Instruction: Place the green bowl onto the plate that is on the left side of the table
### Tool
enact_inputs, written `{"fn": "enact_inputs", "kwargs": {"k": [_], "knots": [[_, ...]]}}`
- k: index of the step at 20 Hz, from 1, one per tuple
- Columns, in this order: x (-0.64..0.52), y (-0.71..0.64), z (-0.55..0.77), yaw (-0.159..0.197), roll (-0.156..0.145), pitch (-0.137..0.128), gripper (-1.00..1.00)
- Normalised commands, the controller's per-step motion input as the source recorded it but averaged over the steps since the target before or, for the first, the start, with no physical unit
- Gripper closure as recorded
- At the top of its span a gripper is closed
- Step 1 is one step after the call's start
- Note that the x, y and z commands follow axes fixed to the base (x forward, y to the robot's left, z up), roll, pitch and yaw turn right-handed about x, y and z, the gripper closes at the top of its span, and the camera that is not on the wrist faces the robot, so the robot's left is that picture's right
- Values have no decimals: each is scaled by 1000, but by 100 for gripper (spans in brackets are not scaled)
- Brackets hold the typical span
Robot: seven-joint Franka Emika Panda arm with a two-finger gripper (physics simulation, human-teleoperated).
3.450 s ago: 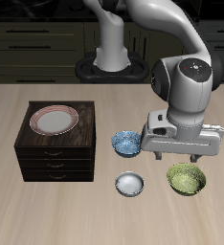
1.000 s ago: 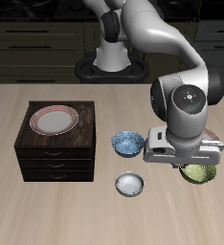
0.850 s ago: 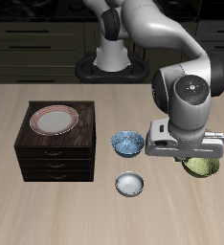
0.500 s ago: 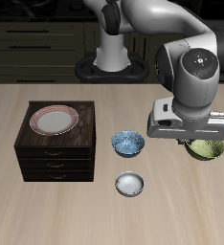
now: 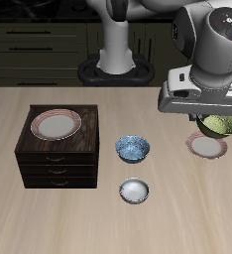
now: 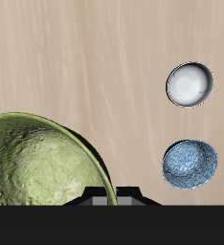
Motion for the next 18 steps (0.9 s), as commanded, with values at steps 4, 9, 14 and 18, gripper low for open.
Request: {"fn": "enact_inputs", "kwargs": {"k": [4,9,14,18], "knots": [[-340,96,129,-2,-24,-42,100],[-426,270,204,3,4,-78,100],[-339,336,21,-8,1,-32,100],[-352,306,4,-6,23,-13,100]]}}
